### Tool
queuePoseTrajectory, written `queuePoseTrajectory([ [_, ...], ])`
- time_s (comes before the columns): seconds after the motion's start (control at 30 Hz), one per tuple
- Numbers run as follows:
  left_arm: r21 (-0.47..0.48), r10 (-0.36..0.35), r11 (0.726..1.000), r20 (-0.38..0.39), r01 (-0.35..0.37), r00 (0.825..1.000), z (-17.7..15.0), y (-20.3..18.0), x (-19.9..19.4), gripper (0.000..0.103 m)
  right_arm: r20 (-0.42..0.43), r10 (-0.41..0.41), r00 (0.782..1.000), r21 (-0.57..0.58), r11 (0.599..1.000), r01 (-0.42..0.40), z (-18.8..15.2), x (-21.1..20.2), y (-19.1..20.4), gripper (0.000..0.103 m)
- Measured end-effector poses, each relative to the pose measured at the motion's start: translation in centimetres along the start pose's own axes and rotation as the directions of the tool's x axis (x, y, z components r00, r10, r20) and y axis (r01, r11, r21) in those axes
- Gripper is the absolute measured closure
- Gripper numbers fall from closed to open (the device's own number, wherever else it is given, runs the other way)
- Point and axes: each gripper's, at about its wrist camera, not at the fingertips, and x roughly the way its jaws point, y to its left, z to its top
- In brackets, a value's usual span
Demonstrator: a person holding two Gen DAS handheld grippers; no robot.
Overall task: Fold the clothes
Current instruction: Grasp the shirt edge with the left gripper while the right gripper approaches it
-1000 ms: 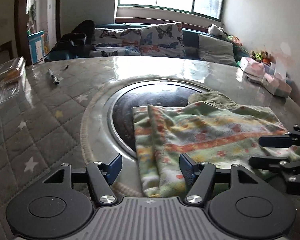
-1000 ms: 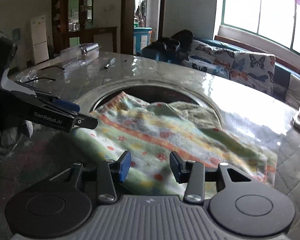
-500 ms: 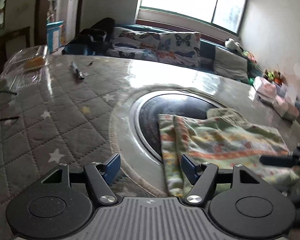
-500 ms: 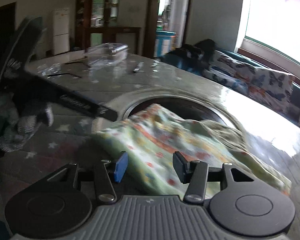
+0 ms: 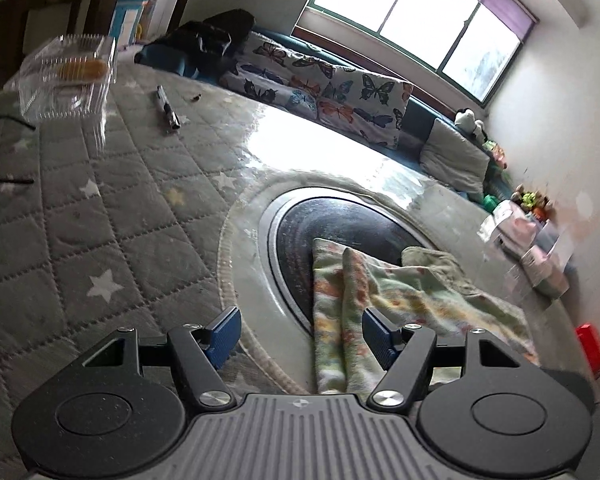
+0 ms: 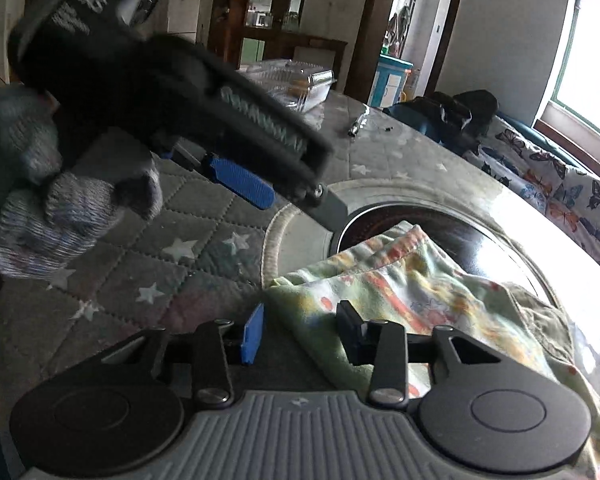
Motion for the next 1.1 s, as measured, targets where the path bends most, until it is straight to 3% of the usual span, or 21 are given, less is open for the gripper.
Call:
queuePoseTrajectory([
  [0.17,-0.071,-0.064,0.996,-0.031,0.062,0.997,0.2,0.1,0.5,0.033,0.008,0.005,1.0,0.064,0.998,-0.005,0.1,-0.2,-1.0,0.086],
  [0.23,-0.112,-0.088,0.99,-0.047,0.082,0.995,0.3,0.1,0.9,0.033,0.022,0.016,1.0,0.098,0.995,-0.018,0.1,-0.6,-1.6,0.089],
  [0.33,-0.176,-0.128,0.978,-0.067,0.115,0.989,0.4,0.2,1.4,0.033,0.044,0.029,0.999,0.144,0.989,-0.035,0.2,-1.3,-2.3,0.09],
  [0.73,-0.282,-0.199,0.947,-0.133,0.155,0.971,0.0,-1.3,3.9,0.035,0.115,0.056,0.992,0.219,0.972,-0.081,-0.5,-4.9,-3.6,0.092],
  [0.77,-0.294,-0.203,0.943,-0.137,0.156,0.97,-0.2,-1.2,4.0,0.037,0.119,0.06,0.991,0.222,0.971,-0.086,-0.6,-5.2,-3.7,0.092],
  [0.83,-0.317,-0.211,0.935,-0.141,0.158,0.967,-0.5,-1.2,4.2,0.052,0.123,0.07,0.99,0.223,0.97,-0.096,-0.7,-5.6,-3.7,0.092],
  [0.93,-0.335,-0.215,0.929,-0.145,0.157,0.966,-0.8,-1.1,4.4,0.061,0.119,0.077,0.99,0.22,0.97,-0.102,-0.9,-5.6,-3.7,0.092],
  [1.1,-0.336,-0.211,0.93,-0.152,0.15,0.966,-0.9,-0.9,4.5,0.059,0.103,0.086,0.991,0.205,0.973,-0.106,-1.1,-5.0,-3.1,0.092],
])
